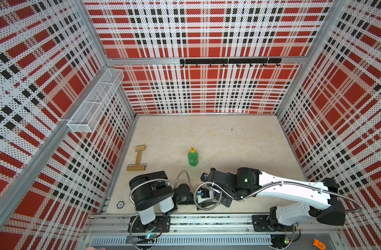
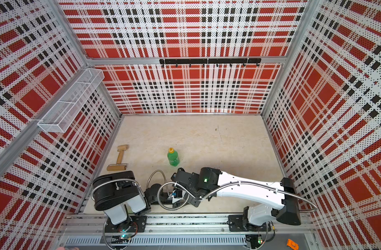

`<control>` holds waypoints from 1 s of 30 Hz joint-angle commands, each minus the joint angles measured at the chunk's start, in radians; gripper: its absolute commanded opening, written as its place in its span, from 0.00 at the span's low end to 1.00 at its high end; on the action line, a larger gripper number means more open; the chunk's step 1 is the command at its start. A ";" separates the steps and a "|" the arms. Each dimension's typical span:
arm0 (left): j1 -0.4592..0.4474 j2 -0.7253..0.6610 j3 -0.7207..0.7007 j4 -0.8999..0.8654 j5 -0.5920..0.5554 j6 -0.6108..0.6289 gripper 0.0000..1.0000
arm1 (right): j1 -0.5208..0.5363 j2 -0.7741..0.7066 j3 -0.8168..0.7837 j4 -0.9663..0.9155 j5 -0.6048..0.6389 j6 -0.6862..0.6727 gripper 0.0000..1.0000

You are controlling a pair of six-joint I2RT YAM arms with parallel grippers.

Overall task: Screw on the bottle caps
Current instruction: Screw the bottle cap onto the plastic bottle.

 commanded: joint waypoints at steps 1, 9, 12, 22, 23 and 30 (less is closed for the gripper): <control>-0.017 -0.005 0.022 0.114 -0.006 0.041 0.38 | -0.007 0.043 0.016 0.299 0.074 0.258 0.01; -0.016 -0.007 0.016 0.113 -0.009 0.048 0.38 | 0.011 -0.077 0.042 0.156 0.178 0.093 0.33; -0.015 -0.005 0.017 0.113 0.010 0.048 0.38 | 0.009 -0.204 0.007 0.141 0.110 -0.051 0.51; 0.011 0.001 0.021 0.105 0.128 -0.023 0.38 | 0.012 -0.242 0.026 0.034 -0.117 -0.318 0.61; 0.013 0.004 0.023 0.103 0.138 -0.031 0.38 | 0.020 -0.218 0.027 0.023 -0.118 -0.345 0.61; 0.014 0.015 0.041 0.038 0.154 -0.032 0.38 | 0.025 -0.126 0.048 0.031 -0.097 -0.476 0.58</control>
